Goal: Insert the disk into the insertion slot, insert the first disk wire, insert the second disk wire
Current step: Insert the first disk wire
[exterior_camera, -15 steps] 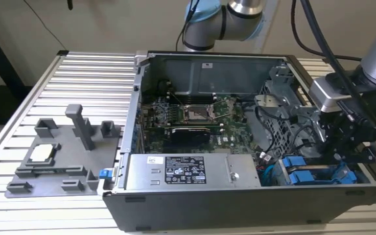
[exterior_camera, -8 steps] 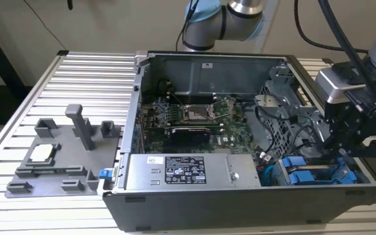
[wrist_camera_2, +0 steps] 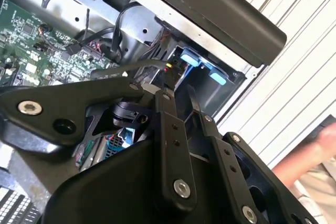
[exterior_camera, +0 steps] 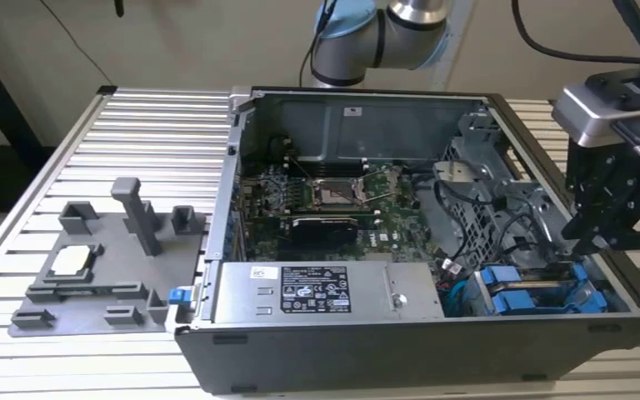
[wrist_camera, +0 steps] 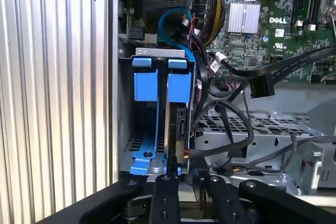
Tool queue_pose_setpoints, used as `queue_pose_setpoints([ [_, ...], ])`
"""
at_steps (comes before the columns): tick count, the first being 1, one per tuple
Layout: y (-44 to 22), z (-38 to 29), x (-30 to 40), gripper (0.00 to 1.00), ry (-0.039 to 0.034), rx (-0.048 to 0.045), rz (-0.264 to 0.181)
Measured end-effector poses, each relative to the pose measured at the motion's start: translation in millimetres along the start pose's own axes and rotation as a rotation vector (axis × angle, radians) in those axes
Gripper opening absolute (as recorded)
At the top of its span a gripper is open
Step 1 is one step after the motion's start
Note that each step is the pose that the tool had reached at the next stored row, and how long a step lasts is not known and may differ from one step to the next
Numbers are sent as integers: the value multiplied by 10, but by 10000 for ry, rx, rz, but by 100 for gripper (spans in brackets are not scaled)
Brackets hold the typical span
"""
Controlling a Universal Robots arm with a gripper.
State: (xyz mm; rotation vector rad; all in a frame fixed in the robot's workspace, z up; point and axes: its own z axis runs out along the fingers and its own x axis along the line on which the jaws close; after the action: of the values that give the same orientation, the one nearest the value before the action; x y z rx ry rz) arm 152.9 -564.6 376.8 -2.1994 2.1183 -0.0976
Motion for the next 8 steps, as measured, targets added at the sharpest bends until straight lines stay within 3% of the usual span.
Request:
queue_pose_setpoints([
  [3,-7,-68,-1,27,0,0,0],
  [8,-8,-73,-1,27,-2,0,0],
])
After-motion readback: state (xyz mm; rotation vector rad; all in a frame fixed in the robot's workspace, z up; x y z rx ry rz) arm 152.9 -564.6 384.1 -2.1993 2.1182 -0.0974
